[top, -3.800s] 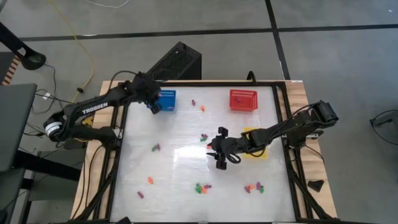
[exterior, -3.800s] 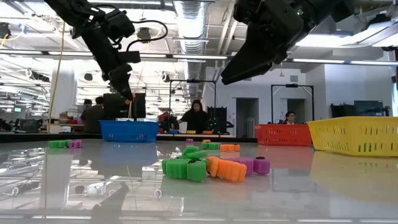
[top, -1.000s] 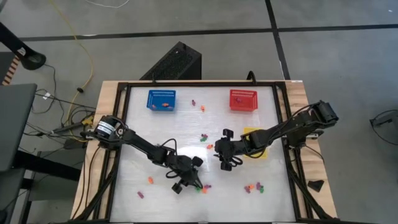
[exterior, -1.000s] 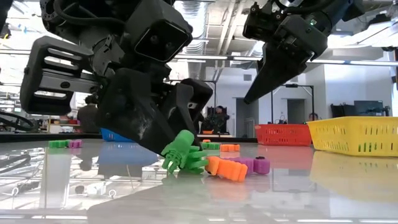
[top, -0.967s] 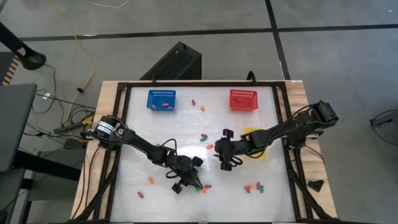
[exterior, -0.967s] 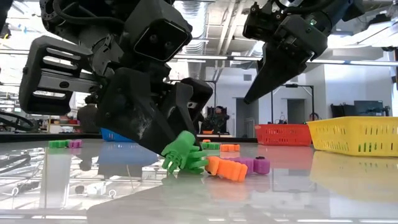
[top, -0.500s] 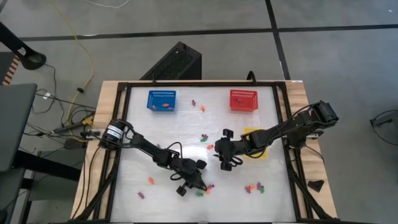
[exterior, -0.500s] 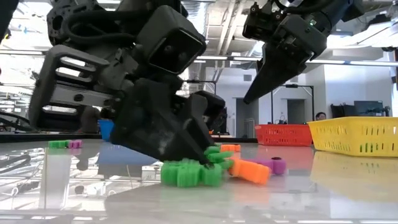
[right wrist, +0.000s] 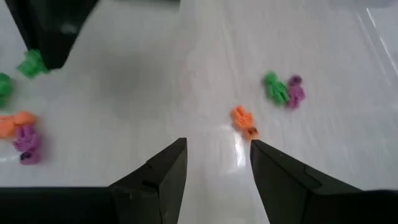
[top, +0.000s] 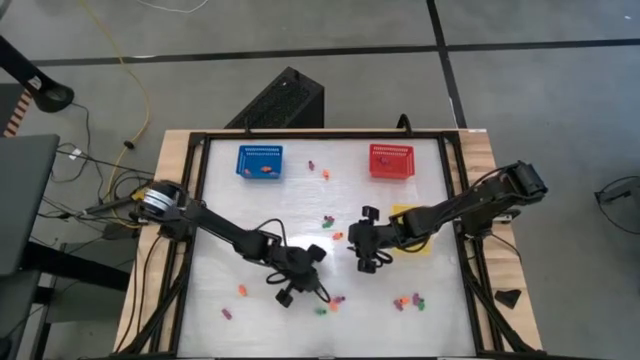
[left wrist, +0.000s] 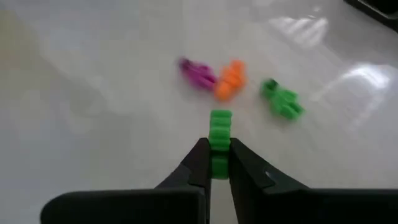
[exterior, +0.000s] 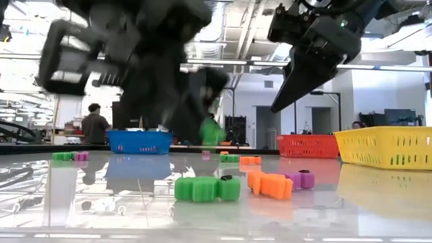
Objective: Sort Halloween decoration
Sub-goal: Put the green skeleton toy into the yellow bin
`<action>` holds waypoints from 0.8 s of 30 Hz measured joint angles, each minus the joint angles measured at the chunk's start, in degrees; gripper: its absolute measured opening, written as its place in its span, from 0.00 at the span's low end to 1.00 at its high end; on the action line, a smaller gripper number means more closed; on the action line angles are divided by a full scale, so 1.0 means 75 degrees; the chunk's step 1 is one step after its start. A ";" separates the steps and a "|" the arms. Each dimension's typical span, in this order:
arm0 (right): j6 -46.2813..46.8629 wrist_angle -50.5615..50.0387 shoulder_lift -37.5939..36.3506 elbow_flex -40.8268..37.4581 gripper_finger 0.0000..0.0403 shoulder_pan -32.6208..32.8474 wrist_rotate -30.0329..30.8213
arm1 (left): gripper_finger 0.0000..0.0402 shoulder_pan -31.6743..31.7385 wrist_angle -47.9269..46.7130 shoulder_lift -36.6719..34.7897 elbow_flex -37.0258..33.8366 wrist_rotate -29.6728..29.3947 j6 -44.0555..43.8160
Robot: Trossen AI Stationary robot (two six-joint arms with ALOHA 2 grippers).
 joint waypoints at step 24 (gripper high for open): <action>0.0921 -0.1075 -0.2449 0.0123 0.51 0.3155 0.6233 | 0.04 0.2198 0.3964 0.3163 0.3200 -0.0320 -0.0756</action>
